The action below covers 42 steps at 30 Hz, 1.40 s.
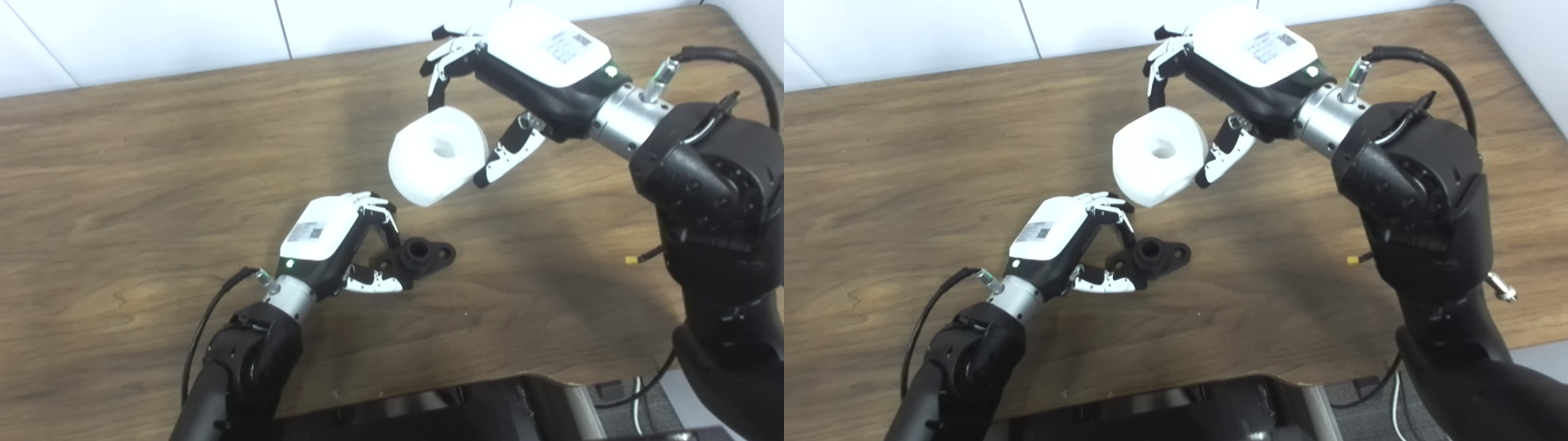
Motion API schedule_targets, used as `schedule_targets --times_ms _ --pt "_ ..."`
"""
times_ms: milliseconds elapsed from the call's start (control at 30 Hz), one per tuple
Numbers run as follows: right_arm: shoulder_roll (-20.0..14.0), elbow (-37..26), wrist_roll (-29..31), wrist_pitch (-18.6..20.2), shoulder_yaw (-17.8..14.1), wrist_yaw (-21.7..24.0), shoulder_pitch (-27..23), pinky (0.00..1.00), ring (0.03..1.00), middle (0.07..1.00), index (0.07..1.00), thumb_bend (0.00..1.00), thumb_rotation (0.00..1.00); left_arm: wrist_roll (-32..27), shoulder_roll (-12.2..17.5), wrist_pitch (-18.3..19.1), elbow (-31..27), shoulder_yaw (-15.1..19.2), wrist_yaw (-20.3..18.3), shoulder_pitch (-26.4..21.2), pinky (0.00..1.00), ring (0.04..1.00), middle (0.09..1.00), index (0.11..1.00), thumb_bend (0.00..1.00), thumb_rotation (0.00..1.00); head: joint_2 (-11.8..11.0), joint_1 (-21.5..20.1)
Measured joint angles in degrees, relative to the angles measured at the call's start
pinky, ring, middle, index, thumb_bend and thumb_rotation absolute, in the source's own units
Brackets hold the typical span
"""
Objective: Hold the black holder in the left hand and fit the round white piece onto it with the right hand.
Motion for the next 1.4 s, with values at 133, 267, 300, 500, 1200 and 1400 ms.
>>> schedule_targets --times_ms 133,267,300,500,1200,1400 --pt "0.00 -0.01 -0.05 0.39 0.03 0.00 -0.02 0.78 0.912 0.783 0.481 0.52 0.13 -0.01 0.00 -0.01 0.00 0.01 0.00 -0.01 0.86 0.879 0.799 0.485 0.52 0.05 0.00 0.00" --pt "0.00 -0.02 -0.10 0.40 0.22 0.01 -0.01 0.79 0.907 0.780 0.481 0.52 0.13 0.02 0.01 -0.01 0.00 0.00 0.00 -0.02 0.86 0.879 0.800 0.485 0.52 0.05 -0.09 0.00" --pt "0.00 -0.03 -0.10 0.40 0.29 0.01 -0.01 0.79 0.906 0.780 0.482 0.52 0.13 0.05 0.01 -0.01 -0.01 -0.01 0.00 -0.01 0.86 0.879 0.800 0.485 0.52 0.05 -0.09 0.00" --pt "0.00 -0.27 -0.18 0.32 1.08 0.04 0.09 0.79 0.907 0.783 0.481 0.52 0.13 0.05 0.00 -0.01 -0.02 0.00 0.00 -0.02 0.85 0.875 0.798 0.485 0.52 0.05 -0.09 0.00" --pt "0.04 -0.83 -1.60 -3.02 6.29 0.78 5.15 0.87 0.913 0.801 0.482 0.52 0.13 0.03 -0.01 0.09 -0.10 0.00 -0.09 -0.04 0.86 0.879 0.800 0.485 0.52 0.05 0.09 -0.26" --pt "0.09 0.04 -2.35 -4.86 6.56 0.35 5.35 0.87 0.919 0.803 0.482 0.52 0.13 0.03 -0.01 0.08 -0.10 0.00 -0.07 -0.07 0.86 0.880 0.800 0.485 0.52 0.05 0.00 -0.35"
